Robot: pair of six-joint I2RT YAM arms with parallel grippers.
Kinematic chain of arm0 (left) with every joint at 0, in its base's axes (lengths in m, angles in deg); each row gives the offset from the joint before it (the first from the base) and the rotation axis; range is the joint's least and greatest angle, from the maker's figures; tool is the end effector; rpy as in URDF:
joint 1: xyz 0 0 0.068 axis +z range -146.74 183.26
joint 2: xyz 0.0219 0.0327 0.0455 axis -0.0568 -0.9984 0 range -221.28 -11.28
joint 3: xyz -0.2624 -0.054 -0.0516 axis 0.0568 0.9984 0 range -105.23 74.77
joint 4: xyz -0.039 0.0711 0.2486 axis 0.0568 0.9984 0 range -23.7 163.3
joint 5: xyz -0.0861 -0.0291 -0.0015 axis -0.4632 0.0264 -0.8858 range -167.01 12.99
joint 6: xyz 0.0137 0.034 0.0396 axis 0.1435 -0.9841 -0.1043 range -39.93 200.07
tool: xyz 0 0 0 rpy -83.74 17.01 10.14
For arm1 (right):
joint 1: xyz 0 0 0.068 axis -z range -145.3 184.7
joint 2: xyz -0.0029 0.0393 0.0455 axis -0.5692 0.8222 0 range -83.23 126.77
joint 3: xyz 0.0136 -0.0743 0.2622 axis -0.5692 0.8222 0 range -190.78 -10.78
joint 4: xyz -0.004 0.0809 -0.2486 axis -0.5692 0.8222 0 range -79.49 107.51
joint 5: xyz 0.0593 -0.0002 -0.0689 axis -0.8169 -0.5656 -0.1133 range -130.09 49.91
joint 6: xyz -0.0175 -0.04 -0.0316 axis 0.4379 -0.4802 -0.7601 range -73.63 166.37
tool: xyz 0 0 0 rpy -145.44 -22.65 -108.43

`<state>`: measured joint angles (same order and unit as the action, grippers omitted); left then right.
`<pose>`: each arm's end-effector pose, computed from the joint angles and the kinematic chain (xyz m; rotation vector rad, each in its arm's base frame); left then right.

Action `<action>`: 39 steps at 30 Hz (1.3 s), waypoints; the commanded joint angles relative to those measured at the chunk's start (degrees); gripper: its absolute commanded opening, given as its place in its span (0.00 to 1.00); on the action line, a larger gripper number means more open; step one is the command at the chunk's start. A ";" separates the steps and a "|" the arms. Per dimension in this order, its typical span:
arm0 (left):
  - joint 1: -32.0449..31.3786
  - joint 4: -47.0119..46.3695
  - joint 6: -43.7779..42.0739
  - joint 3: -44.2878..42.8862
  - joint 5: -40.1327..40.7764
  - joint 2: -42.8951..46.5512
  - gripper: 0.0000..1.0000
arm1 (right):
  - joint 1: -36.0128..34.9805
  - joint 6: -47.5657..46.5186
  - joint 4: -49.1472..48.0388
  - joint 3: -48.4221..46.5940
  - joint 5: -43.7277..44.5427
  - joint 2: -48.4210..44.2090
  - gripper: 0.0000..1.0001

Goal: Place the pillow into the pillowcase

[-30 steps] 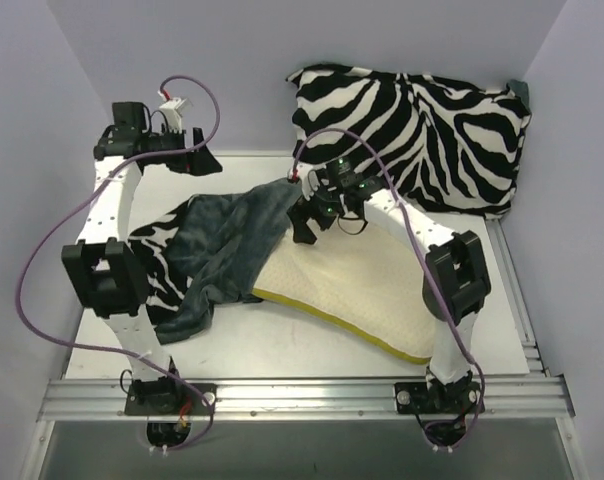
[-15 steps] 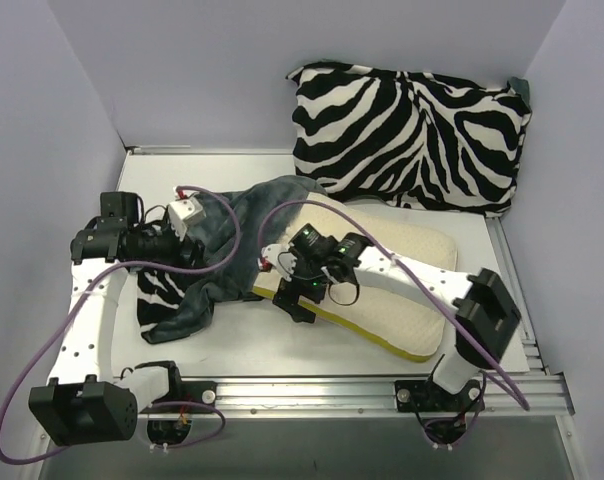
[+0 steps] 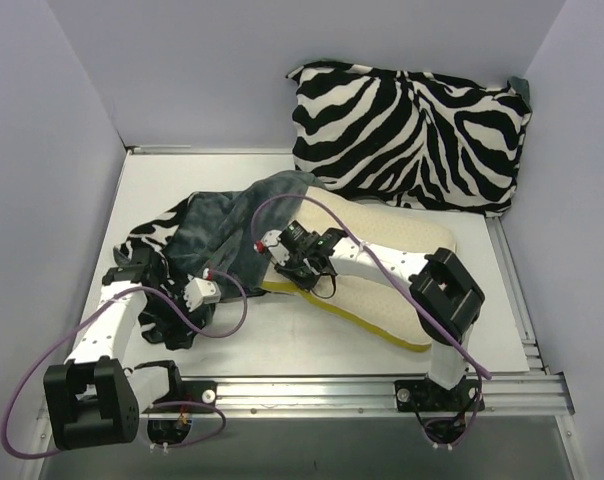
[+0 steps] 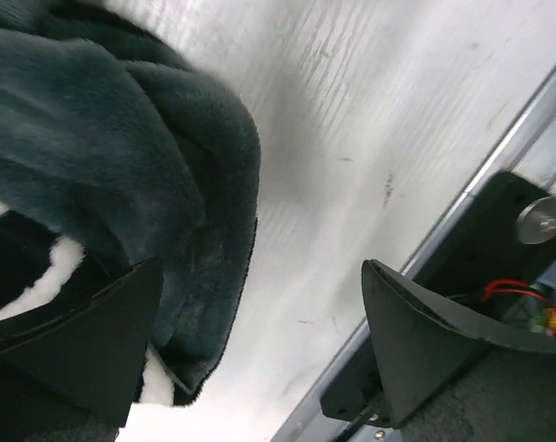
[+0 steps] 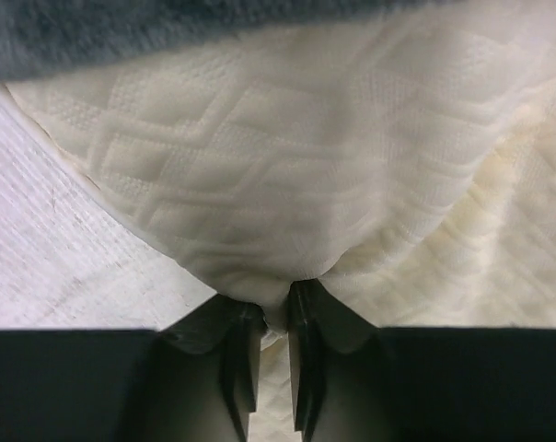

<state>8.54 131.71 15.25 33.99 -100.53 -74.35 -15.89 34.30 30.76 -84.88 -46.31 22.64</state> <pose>0.1548 0.0000 0.2049 1.4196 2.4582 -0.4510 0.2506 0.3110 0.2034 -1.3501 2.1272 0.4149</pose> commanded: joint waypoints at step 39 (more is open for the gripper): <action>-43.13 -39.27 2.40 2.88 0.72 7.09 0.61 | 12.70 0.83 8.84 -14.66 -23.84 0.31 0.00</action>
<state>-27.75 113.48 8.15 32.77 -108.75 -66.96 -4.46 35.85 39.46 -96.18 -67.93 22.64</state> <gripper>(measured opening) 0.613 0.096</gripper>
